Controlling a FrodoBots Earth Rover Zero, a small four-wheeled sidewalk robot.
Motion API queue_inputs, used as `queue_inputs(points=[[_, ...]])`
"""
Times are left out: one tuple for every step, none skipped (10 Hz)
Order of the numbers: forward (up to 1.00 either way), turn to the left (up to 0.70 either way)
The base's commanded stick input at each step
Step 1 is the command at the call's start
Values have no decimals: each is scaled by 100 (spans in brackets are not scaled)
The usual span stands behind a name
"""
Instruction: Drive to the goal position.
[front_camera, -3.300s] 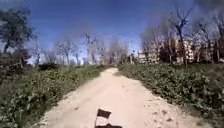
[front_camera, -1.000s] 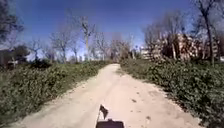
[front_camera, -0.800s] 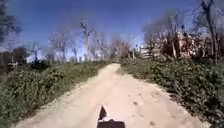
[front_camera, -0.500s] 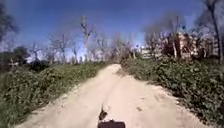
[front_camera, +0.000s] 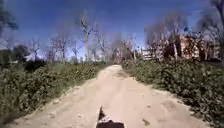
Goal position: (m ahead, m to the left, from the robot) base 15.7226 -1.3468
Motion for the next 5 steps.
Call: queue_inputs(points=[[85,0],[90,0],[98,0],[100,0],[100,0]])
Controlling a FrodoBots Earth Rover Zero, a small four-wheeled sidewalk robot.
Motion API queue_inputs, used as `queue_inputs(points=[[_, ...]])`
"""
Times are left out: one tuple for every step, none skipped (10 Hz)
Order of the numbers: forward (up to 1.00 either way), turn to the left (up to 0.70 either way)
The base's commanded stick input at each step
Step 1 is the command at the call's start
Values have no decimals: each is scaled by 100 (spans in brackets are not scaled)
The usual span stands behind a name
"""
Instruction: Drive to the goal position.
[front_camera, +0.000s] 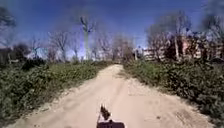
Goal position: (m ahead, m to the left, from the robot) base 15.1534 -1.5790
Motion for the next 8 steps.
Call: queue_inputs(points=[[100,0],[100,0],[100,0],[100,0],[100,0],[100,0],[100,0],[100,0]])
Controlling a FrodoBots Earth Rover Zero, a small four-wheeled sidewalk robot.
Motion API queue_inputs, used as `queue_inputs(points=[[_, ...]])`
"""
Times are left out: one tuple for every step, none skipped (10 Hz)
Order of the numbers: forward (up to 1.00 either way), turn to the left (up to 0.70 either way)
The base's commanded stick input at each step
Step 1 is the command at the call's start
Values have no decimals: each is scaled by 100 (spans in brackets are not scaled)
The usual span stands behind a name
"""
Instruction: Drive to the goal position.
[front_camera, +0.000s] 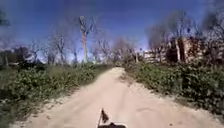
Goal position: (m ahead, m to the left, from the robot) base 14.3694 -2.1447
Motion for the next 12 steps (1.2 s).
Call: queue_inputs(points=[[100,0],[100,0],[100,0],[100,0],[100,0],[100,0],[100,0],[100,0],[100,0],[100,0],[100,0],[100,0]])
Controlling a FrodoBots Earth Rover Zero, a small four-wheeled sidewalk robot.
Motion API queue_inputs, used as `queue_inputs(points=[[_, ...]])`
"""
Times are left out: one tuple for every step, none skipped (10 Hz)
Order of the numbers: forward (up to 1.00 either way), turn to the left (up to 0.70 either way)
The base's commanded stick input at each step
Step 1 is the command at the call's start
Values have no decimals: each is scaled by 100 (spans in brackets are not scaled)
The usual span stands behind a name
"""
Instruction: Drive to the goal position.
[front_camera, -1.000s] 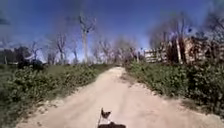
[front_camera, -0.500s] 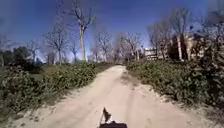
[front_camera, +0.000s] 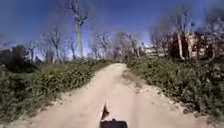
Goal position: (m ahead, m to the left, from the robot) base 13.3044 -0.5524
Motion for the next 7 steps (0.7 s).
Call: queue_inputs(points=[[100,0],[100,0],[100,0],[100,0],[100,0],[100,0],[100,0]])
